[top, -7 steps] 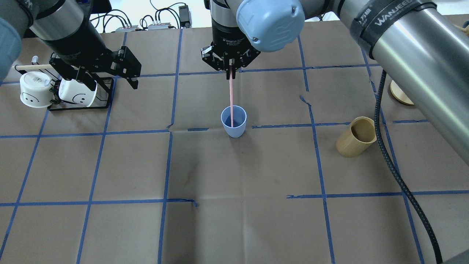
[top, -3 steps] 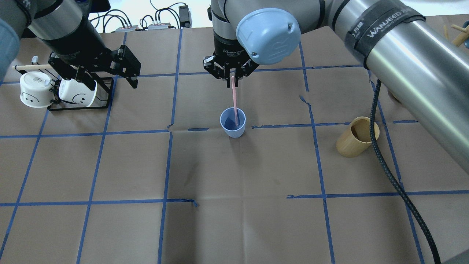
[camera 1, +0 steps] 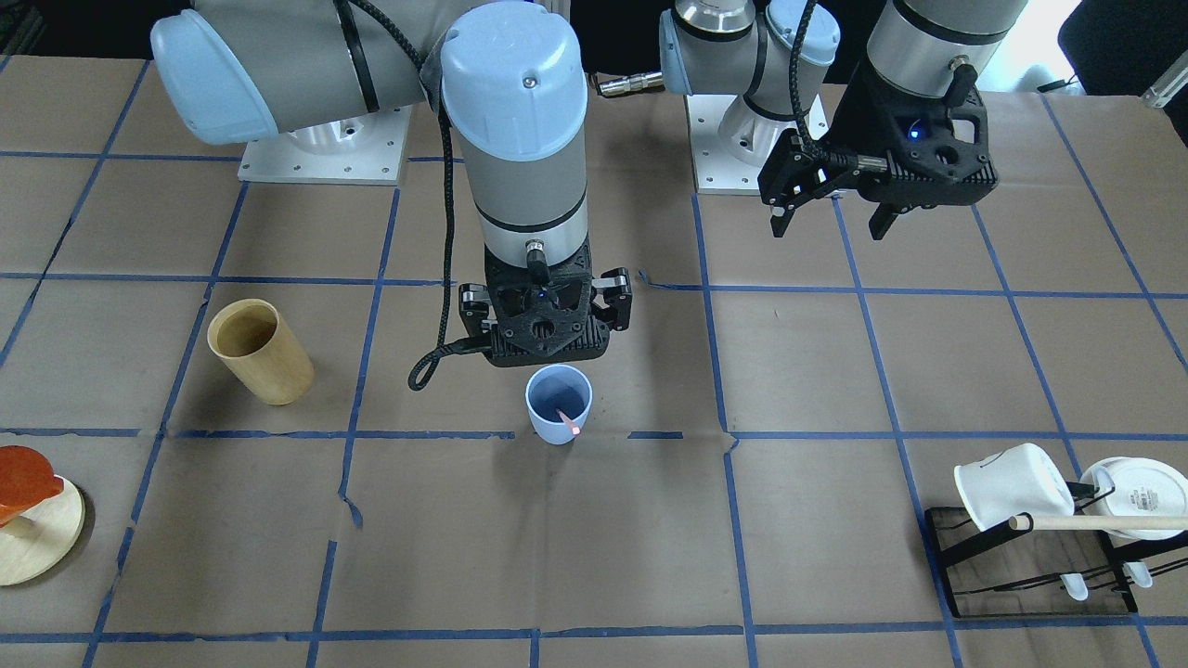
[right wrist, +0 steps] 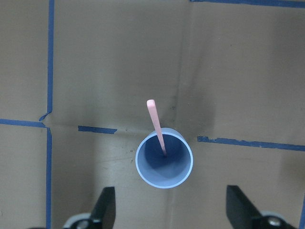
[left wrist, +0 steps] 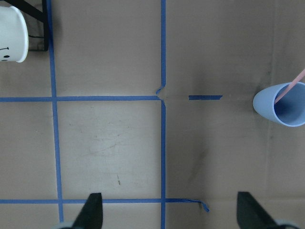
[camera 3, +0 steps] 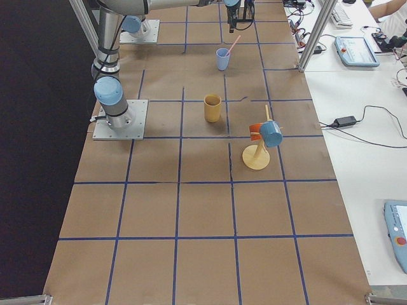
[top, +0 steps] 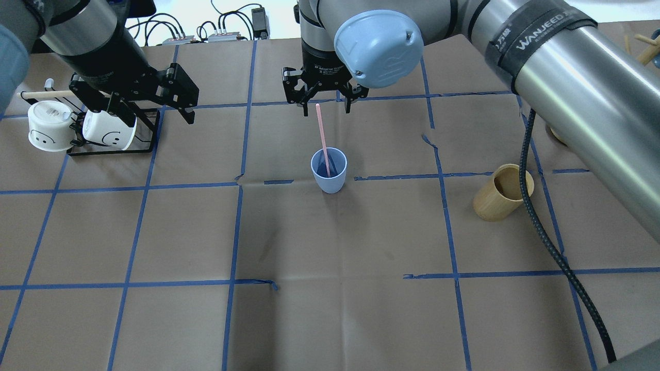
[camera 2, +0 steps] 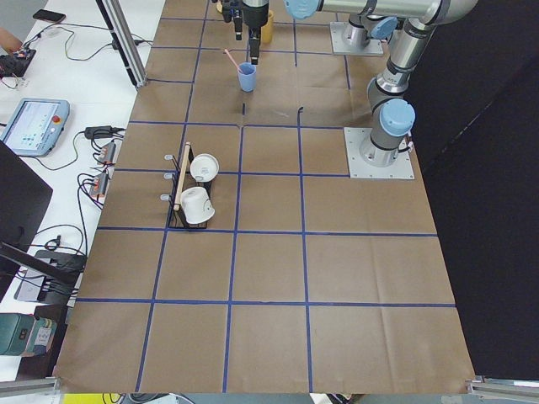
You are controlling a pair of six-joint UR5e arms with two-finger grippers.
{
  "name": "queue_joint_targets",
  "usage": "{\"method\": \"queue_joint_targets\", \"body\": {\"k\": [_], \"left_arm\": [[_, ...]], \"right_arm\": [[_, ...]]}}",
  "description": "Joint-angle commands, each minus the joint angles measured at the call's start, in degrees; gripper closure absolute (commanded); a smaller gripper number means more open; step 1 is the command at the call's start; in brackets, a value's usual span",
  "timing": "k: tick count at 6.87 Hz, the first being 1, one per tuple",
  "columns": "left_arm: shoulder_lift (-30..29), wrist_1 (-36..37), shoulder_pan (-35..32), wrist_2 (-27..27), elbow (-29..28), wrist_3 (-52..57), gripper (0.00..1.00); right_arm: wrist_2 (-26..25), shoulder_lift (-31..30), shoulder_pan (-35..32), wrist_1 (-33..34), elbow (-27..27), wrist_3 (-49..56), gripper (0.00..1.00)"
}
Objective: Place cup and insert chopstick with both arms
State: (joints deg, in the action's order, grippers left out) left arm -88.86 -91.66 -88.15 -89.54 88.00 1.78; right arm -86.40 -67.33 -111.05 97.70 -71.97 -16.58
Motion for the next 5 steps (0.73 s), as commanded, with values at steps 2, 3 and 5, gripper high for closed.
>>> {"method": "queue_joint_targets", "body": {"k": [2,3,5], "left_arm": [[0.2,0.0,0.0,-0.1,0.1,0.1,0.00],[0.2,0.0,0.0,-0.1,0.1,0.1,0.00],[0.3,-0.1,0.0,-0.2,0.1,0.1,0.00]], "right_arm": [[-5.6,-1.4,1.6,-0.2,-1.1,3.1,0.01],[-5.8,-1.5,3.4,-0.9,-1.5,6.1,0.01],[-5.9,-6.5,7.3,-1.3,-7.4,11.8,0.01]]}}
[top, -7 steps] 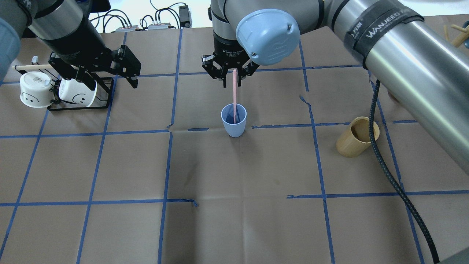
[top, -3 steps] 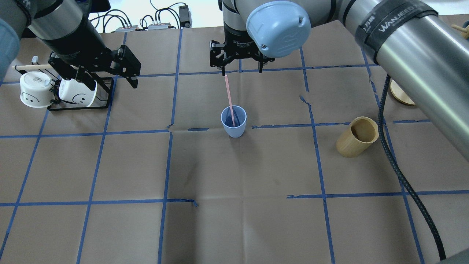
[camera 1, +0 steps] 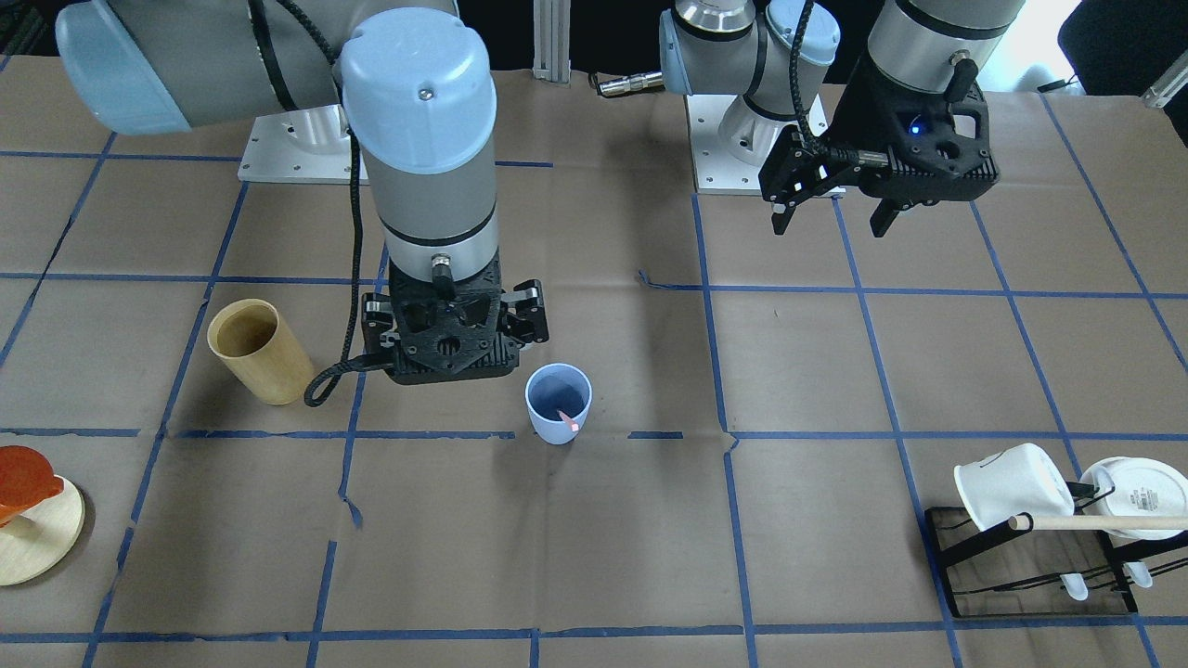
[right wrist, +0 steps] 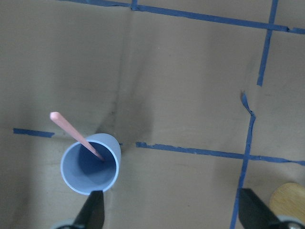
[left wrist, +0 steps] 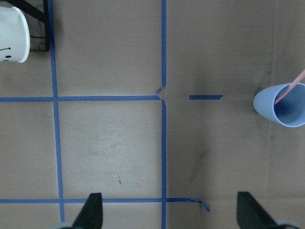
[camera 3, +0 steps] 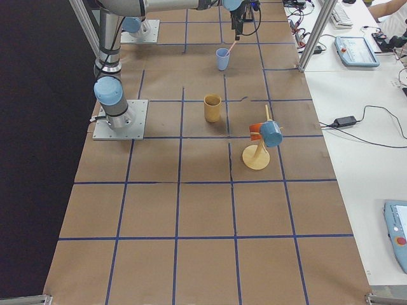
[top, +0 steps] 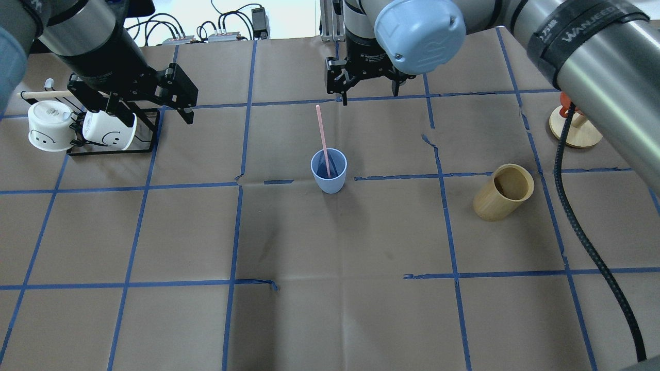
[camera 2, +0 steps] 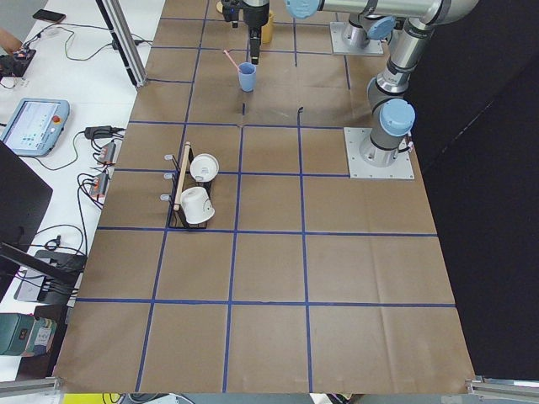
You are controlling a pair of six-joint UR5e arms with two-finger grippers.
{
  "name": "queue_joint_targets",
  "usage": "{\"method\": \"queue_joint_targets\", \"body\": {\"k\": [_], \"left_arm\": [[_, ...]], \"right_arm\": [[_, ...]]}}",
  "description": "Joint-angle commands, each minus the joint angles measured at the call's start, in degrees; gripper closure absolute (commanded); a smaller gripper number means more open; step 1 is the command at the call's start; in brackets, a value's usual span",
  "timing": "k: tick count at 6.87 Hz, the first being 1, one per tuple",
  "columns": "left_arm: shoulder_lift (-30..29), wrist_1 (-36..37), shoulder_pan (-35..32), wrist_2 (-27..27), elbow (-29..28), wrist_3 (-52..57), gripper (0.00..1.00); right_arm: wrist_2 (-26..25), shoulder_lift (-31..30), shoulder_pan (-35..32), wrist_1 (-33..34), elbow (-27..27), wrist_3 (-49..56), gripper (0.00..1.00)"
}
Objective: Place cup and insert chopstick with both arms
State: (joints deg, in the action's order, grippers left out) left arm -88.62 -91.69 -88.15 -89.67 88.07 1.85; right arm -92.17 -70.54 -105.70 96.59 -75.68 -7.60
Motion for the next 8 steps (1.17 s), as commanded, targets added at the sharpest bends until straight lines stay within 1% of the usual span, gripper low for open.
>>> {"method": "queue_joint_targets", "body": {"k": [1,2,3,4,6,7,8], "left_arm": [[0.0,0.0,0.0,-0.1,0.0,0.0,0.00],[0.0,-0.1,0.0,-0.1,0.0,0.0,0.00],[0.0,-0.1,0.0,-0.2,0.0,0.1,0.00],[0.0,-0.1,0.0,-0.1,0.0,0.1,0.00],[-0.1,-0.1,0.0,0.2,0.0,0.1,0.00],[0.0,-0.1,0.0,0.2,-0.1,0.1,0.00],[0.0,-0.1,0.0,0.4,-0.1,0.0,0.00]], "right_arm": [[0.0,-9.2,4.3,1.1,-11.1,6.6,0.01],[0.5,-15.3,9.0,1.5,-17.1,9.3,0.01],[0.1,-20.9,11.8,1.2,-21.0,10.1,0.01],[0.1,-24.4,14.1,1.1,-23.2,10.2,0.01],[0.9,-24.6,16.1,-0.3,-22.7,10.1,0.01],[1.3,-25.0,15.9,-4.9,-22.6,9.5,0.01],[1.3,-24.7,16.1,-5.7,-22.1,9.5,0.01]]}}
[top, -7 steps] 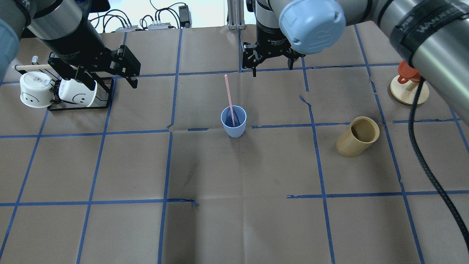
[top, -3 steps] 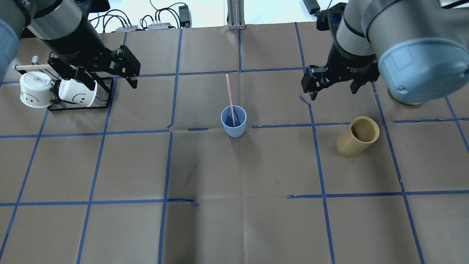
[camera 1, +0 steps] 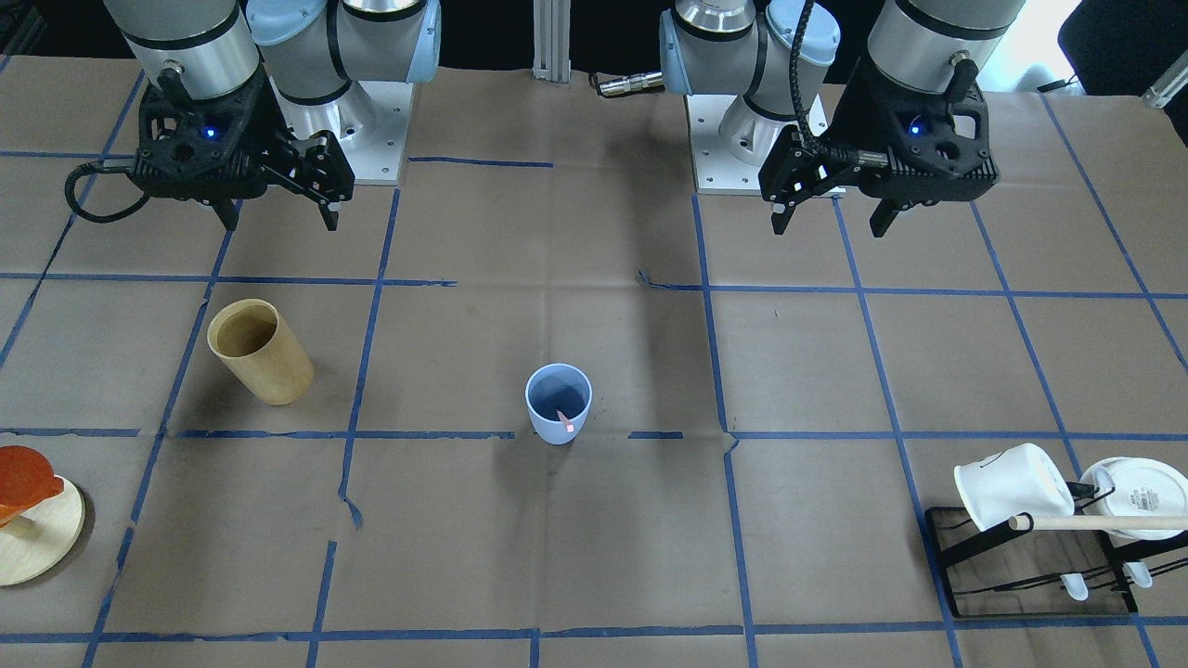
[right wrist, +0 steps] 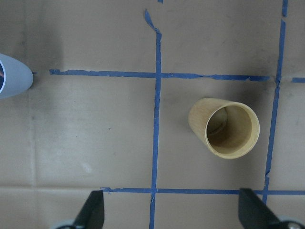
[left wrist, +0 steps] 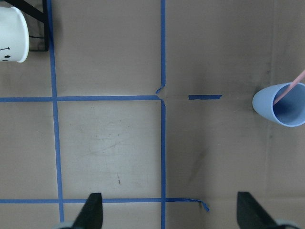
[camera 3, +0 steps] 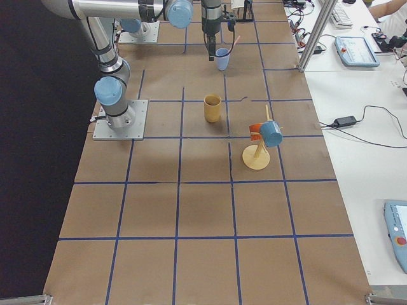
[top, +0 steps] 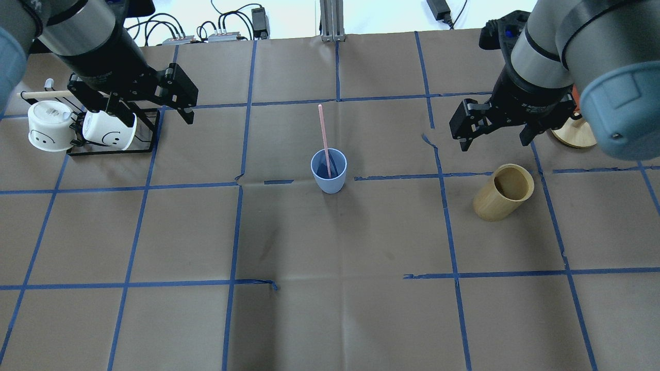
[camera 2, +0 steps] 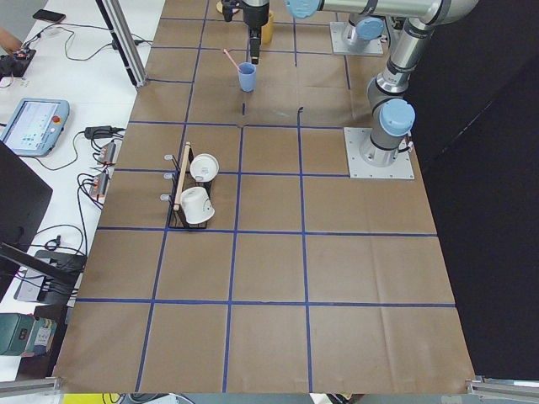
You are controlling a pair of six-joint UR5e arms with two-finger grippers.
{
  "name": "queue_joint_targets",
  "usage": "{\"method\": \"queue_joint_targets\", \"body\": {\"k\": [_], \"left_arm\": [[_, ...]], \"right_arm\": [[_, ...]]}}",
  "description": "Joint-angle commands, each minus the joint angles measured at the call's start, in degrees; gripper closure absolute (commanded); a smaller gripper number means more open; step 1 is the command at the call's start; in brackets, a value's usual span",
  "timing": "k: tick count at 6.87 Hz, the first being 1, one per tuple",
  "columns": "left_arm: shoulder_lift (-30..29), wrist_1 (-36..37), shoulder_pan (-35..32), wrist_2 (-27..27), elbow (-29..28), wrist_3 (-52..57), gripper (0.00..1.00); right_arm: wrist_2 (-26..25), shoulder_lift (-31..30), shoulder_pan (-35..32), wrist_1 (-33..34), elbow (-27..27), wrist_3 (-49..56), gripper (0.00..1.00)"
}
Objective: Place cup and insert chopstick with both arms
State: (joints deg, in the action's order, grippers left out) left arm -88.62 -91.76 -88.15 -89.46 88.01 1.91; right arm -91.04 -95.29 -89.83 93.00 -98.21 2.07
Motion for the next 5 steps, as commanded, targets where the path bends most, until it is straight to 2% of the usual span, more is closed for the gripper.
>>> {"method": "queue_joint_targets", "body": {"k": [1,5], "left_arm": [[0.0,0.0,0.0,-0.1,0.1,0.0,0.00],[-0.4,0.0,0.1,0.3,0.0,0.0,0.00]], "right_arm": [[0.6,-0.2,0.1,-2.2,0.5,-0.4,0.01],[1.3,-0.2,0.0,-2.8,0.3,-3.6,0.01]]}}
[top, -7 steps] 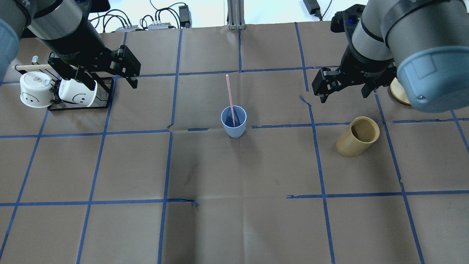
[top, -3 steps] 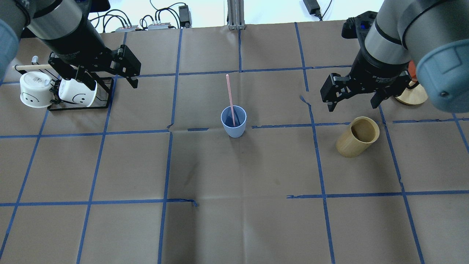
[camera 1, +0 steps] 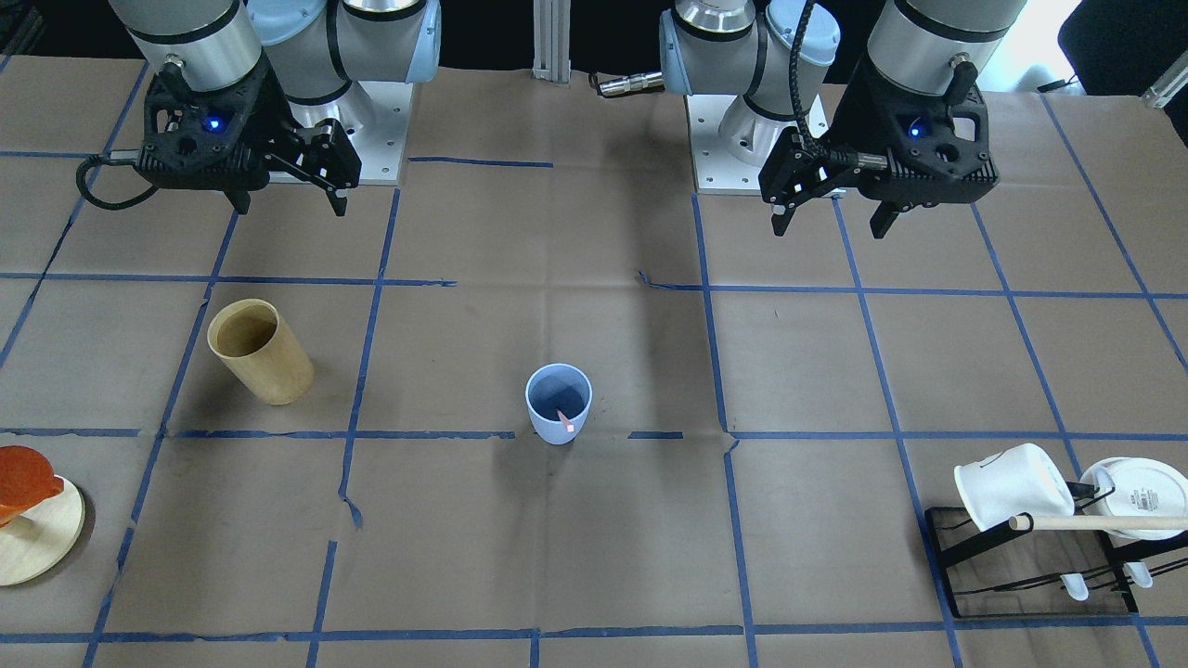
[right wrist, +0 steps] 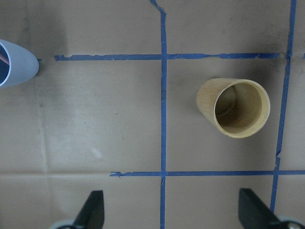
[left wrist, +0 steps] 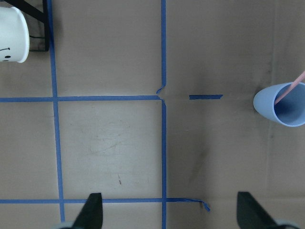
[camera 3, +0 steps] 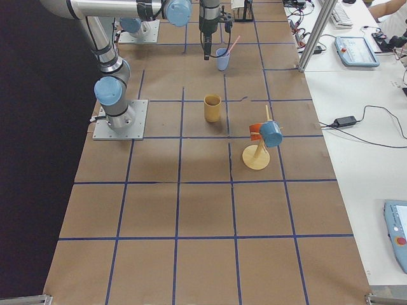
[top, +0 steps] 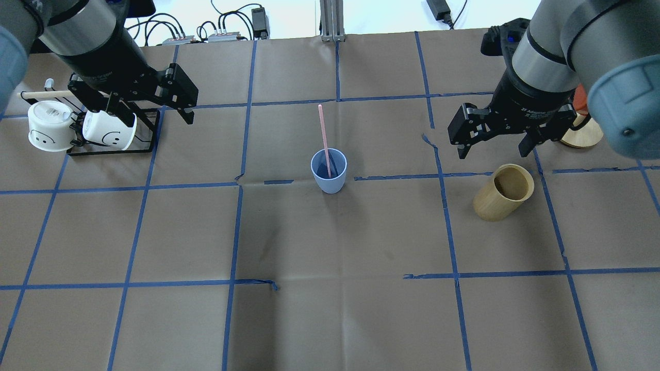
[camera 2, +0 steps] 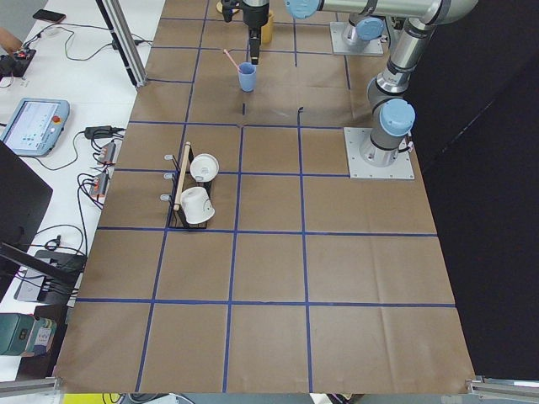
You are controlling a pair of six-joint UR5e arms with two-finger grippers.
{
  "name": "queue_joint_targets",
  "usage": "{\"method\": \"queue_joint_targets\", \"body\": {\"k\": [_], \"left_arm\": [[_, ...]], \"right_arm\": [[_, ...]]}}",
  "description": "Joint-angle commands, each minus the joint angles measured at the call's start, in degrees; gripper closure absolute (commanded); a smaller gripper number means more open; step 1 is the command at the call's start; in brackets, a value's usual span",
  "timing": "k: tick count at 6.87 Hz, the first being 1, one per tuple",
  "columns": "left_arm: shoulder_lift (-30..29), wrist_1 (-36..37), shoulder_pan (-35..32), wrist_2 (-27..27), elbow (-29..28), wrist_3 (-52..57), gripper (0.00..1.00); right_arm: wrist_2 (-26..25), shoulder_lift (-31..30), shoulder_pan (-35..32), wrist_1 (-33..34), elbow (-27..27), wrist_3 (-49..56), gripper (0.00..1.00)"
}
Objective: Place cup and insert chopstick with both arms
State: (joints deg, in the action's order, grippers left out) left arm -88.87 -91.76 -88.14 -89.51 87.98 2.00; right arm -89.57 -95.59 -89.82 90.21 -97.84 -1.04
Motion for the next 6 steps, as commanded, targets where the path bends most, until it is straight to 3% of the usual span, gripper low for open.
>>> {"method": "queue_joint_targets", "body": {"k": [1,6], "left_arm": [[-0.9,-0.6,0.3,1.3,-1.0,-0.1,0.00],[-0.8,-0.5,0.2,1.9,-0.1,0.1,0.00]], "right_arm": [[-0.2,-0.1,0.0,0.0,-0.2,-0.5,0.01],[-0.2,-0.3,-0.2,0.0,-0.9,-0.5,0.01]]}}
